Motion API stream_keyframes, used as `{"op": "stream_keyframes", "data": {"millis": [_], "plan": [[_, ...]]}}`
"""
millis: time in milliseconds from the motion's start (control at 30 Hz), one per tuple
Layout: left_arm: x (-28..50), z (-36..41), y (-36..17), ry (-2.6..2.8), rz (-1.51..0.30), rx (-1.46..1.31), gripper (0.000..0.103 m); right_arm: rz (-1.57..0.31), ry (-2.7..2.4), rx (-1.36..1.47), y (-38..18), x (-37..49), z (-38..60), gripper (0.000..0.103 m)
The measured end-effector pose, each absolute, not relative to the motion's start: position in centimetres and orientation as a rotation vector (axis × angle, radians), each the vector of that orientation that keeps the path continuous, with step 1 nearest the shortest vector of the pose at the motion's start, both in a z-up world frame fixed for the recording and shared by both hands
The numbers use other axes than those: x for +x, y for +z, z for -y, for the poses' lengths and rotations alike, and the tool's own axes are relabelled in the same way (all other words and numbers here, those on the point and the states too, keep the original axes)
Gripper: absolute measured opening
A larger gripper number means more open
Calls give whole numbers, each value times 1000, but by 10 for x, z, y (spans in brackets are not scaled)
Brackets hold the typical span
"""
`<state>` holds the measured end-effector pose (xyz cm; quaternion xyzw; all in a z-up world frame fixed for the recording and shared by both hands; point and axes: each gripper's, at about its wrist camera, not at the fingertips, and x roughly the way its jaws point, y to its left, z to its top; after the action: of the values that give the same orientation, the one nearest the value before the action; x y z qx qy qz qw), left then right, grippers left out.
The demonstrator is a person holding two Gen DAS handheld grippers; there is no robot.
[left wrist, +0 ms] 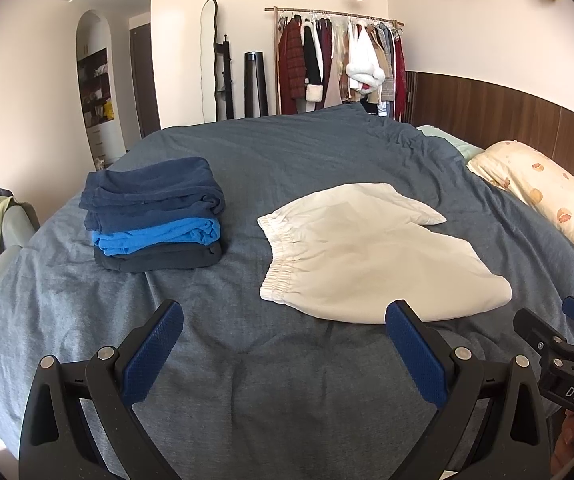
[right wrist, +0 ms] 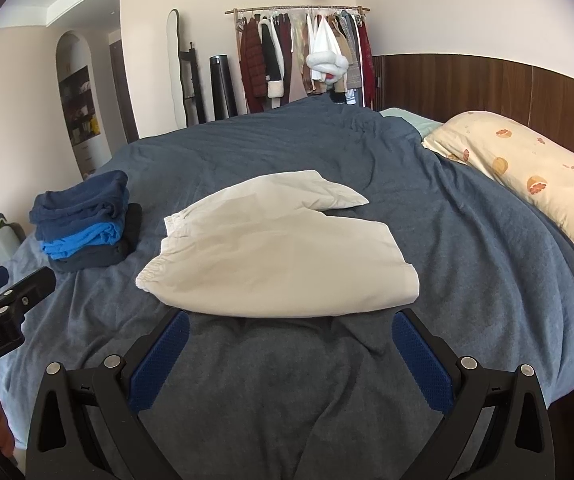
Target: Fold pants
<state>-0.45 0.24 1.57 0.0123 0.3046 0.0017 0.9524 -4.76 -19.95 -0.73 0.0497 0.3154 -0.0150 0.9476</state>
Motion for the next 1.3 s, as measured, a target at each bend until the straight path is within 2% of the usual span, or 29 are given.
{"op": "stream_keyframes", "data": {"millis": [1300], "plan": [[-8,-13,10,18,-627,8,103,-641,-30,95,-4,-48,199,103]]}}
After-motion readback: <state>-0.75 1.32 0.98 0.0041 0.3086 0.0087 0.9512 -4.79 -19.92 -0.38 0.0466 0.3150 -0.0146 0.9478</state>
